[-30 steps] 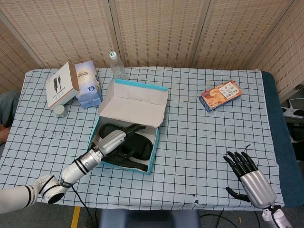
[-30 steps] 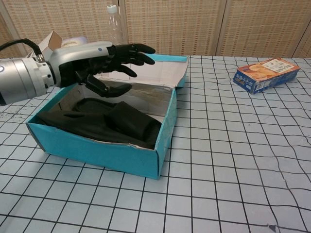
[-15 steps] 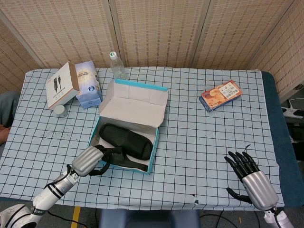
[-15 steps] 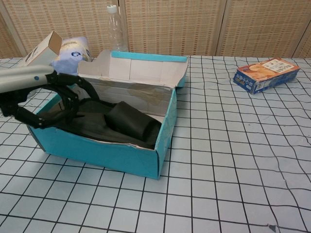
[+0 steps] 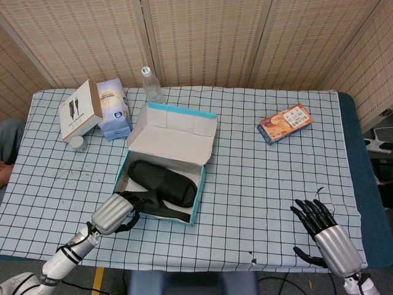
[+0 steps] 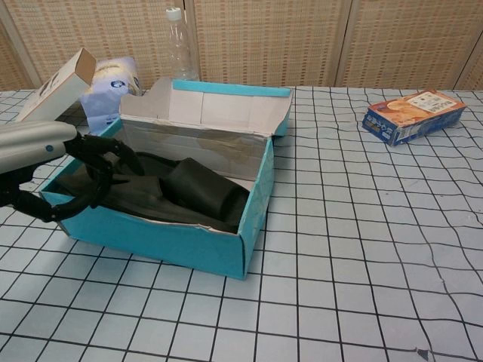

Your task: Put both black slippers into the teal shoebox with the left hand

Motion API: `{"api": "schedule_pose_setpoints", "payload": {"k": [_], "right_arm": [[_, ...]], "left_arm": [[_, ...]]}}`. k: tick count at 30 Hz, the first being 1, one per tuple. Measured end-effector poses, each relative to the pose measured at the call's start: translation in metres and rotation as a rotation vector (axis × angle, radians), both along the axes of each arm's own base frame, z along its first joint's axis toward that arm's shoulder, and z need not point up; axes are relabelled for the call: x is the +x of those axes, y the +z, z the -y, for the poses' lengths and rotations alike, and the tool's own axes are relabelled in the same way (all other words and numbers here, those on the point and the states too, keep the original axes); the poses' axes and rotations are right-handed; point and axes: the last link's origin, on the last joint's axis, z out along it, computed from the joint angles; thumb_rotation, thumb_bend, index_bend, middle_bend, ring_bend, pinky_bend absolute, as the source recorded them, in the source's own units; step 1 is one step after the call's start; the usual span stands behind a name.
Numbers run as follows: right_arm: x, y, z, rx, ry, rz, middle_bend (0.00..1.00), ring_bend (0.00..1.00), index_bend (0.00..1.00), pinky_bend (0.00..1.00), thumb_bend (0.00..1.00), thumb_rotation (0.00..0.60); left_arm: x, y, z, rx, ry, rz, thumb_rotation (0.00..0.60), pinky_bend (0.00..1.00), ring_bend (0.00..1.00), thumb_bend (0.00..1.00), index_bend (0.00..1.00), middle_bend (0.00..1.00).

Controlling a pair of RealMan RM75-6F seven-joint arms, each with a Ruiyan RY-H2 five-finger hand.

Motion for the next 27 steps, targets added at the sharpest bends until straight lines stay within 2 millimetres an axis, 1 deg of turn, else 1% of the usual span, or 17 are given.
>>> {"api": "schedule_pose_setpoints", "payload": {"k": [5, 11, 18, 24, 27], "right_arm": [[0.0, -0.001, 0.001, 0.006, -0.003, -0.005, 0.0, 0.0, 0.0, 0.0, 0.15, 0.524], [0.0, -0.002, 0.002, 0.003, -0.007, -0.007, 0.0, 0.0, 0.0, 0.0, 0.15, 0.524], [0.0, -0.001, 0.001, -0.001, -0.007, -0.008, 0.0, 0.0, 0.0, 0.0, 0.15, 0.523], [0.0, -0.001, 0.002, -0.004, -0.007, -0.009, 0.0, 0.0, 0.0, 0.0, 0.15, 0.524], [0.0, -0.001, 0.002, -0.006, -0.006, -0.009, 0.0, 0.0, 0.0, 0.0, 0.15, 0.524]], "left_arm": [[-0.005, -0.003, -0.004, -0.012, 0.02, -0.022, 0.6, 0.36, 0.4, 0.57, 0.25, 0.56], [-0.002, 0.002, -0.01, 0.019, 0.012, -0.004, 0.6, 0.36, 0.41, 0.57, 0.24, 0.56], [-0.013, -0.004, -0.013, -0.002, 0.035, -0.054, 0.6, 0.36, 0.47, 0.57, 0.23, 0.58], [-0.018, -0.009, -0.015, -0.019, 0.056, -0.051, 0.6, 0.37, 0.48, 0.58, 0.23, 0.59], [-0.021, -0.014, -0.015, -0.042, 0.071, -0.046, 0.6, 0.37, 0.48, 0.58, 0.22, 0.59]]}}
